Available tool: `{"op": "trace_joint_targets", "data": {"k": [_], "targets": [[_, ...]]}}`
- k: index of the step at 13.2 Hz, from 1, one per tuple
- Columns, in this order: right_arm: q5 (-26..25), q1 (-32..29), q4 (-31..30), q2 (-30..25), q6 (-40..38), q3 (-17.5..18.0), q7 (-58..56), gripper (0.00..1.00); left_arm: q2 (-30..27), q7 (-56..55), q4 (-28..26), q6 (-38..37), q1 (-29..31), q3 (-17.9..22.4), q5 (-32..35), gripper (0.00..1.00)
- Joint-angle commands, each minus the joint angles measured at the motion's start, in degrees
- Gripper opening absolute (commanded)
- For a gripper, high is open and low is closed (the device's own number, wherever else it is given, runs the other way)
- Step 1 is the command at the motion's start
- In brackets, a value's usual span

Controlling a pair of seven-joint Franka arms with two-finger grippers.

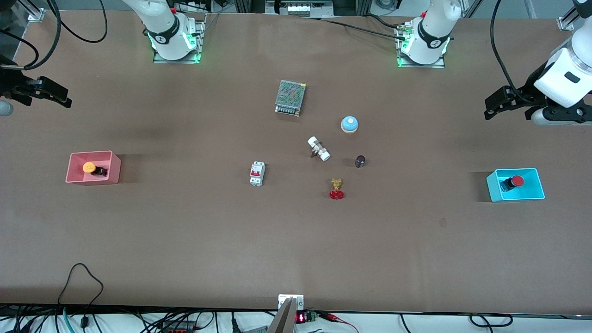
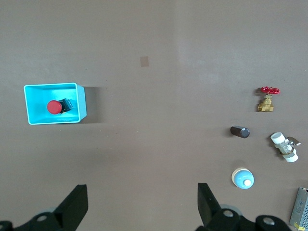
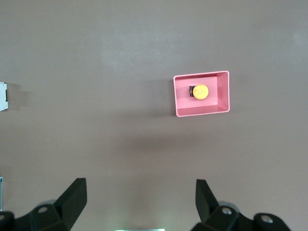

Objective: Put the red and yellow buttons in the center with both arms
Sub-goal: 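Lower the right gripper into the pink box over the yellow button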

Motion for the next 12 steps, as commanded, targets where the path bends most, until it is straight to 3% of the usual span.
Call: {"op": "trace_joint_targets", "data": {"k": [1, 7, 12], "targets": [[-0.49, -0.5, -1.68, -1.71, -0.06, 0.52, 0.41, 1.0, 0.92, -0.05, 1.94, -1.46, -0.52, 0.64, -1.17, 1.0], [-0.49, -0.67, -1.42, -0.93, -0.58, 0.52, -0.02, 1.0, 0.92, -0.14, 1.94, -1.46, -0.61, 0.64, -1.17, 1.0], [-0.84, -4.0, -1.33, 7.5, 5.03, 0.25, -6.07, 1.0, 0.92, 0.13, 2.03, -2.42, -0.52, 0.64, -1.17, 1.0]]}}
